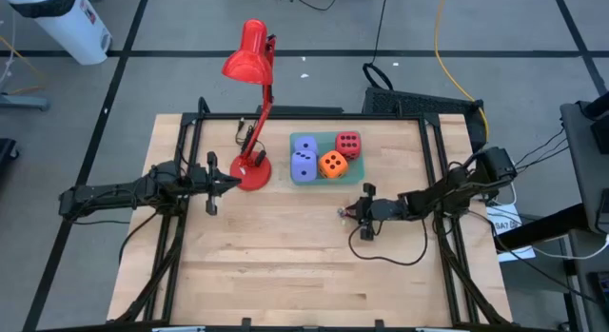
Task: Pick & Place Dice
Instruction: Put the red die into the green bin
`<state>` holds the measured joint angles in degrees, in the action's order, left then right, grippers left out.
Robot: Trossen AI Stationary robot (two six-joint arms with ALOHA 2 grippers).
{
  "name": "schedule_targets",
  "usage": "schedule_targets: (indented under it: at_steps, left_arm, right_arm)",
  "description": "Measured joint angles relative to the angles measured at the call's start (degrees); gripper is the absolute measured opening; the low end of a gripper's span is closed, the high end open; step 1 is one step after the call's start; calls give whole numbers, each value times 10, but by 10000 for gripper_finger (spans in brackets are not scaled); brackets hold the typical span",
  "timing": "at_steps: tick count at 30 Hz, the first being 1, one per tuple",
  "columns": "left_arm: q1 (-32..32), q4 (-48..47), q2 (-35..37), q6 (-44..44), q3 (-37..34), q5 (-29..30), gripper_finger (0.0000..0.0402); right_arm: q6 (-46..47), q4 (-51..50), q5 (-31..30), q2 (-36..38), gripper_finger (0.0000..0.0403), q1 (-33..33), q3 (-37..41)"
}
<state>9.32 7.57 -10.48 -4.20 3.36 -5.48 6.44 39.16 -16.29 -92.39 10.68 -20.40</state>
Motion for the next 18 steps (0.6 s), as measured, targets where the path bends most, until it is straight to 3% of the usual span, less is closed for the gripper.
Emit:
schedule_targets:
  at_steps: [5,18]
  left_arm:
    - [0,0,0,2,0,0,33]
    - [0,0,0,2,0,0,33]
  right_arm:
    - [0,29,2,-19,95,-8,0]
    - [6,-10,0,-18,65,-9,-1]
